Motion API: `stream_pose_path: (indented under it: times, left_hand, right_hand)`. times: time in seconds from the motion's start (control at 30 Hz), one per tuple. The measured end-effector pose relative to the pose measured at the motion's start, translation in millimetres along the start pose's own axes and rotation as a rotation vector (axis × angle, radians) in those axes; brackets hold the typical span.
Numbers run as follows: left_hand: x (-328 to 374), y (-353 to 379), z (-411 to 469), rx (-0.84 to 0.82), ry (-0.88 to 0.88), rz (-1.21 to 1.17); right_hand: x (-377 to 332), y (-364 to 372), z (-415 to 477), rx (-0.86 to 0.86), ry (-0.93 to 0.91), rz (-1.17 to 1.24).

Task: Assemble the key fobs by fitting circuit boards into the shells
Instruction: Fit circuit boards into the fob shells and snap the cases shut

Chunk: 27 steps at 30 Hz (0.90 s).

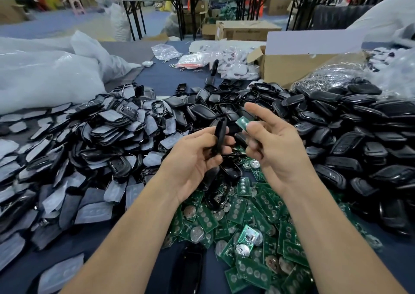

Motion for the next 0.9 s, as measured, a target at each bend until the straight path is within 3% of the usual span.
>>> stream_pose_path:
  times: [0.17, 0.37, 0.57, 0.7, 0.9]
  left_hand:
    - [4.7, -6.6, -1.1, 0.101, 0.075, 0.046]
    - [14.7, -27.9, -9.6, 0.423, 0.223, 0.575]
    - [14.7, -21.7, -11.9, 0.433, 0.255, 0.662]
    - [11.5, -25.6, -8.7, 0.415, 0.228, 0.602]
    - [15.8, -14.9, -8.4, 0.303, 0.256, 0.611]
  right_hand:
    - [-4.7, -9.9, -1.0, 0.057, -0.03, 0.028]
    - [-0.3, -11.6, -0.3, 0.072, 0.032, 0.134]
    - [6.8, -5.2, 1.7, 0.013, 0.078, 0.162]
    - [-1.5, -6.7, 1.7, 0.005, -0.009, -0.009]
    - [-15.8, 0.6, -4.9, 0.055, -0.227, -0.495]
Point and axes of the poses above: each hand's wrist, its own z-axis towards the middle knuckle, its own y-axis out of the palm, x = y × z, the point moved 10 cm from there along z, towards the middle knuckle, and after that the axes turned 5 degrees about z, right-handed, at the moved point
